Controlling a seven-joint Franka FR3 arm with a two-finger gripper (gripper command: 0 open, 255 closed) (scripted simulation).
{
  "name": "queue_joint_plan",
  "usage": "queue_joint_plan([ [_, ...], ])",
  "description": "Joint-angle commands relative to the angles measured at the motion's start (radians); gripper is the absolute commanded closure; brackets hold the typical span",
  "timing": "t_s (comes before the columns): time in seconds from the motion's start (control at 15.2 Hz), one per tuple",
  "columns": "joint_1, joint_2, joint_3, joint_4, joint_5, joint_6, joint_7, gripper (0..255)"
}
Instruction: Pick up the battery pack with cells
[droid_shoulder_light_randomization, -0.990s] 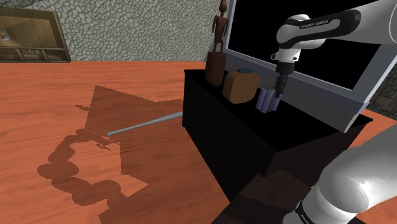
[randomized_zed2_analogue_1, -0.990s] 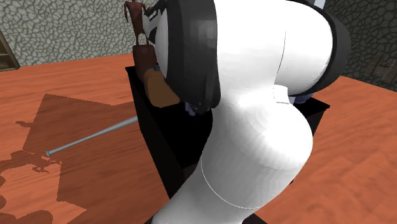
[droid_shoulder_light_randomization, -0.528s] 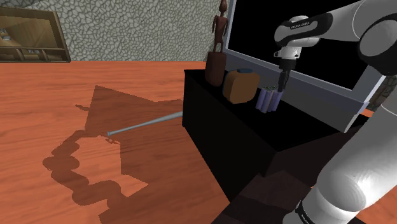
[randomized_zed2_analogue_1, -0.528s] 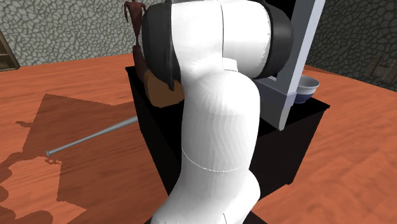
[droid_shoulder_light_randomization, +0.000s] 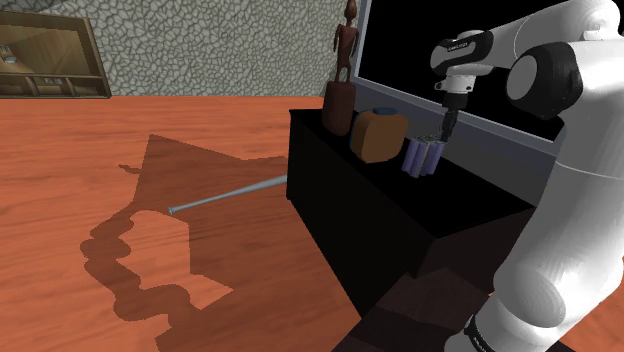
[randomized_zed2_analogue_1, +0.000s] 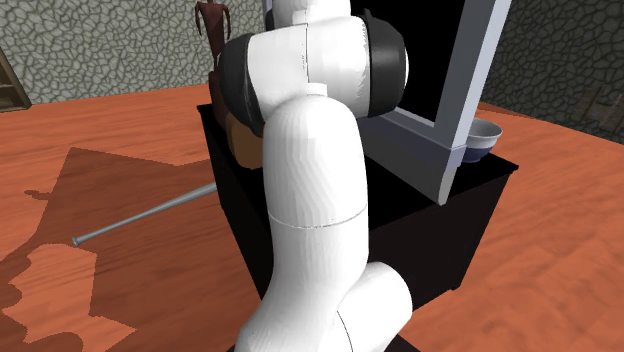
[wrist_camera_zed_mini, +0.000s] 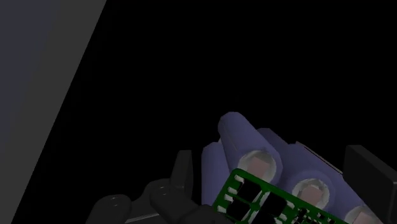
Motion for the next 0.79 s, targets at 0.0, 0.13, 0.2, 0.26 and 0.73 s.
queue_joint_plan([
  [0.0, -0.003, 0.009, 0.0, -0.011, 0.005, 0.02, -0.005, 0],
  [0.13, -0.002, 0.01, 0.001, -0.037, 0.005, 0.046, -0.003, 0],
  [0.2, -0.002, 0.011, 0.001, -0.05, 0.006, 0.06, -0.003, 0],
  [0.26, -0.001, 0.013, 0.002, -0.069, 0.007, 0.08, -0.002, 0],
  [0.73, -0.002, 0.013, 0.001, -0.069, 0.007, 0.08, -0.003, 255],
])
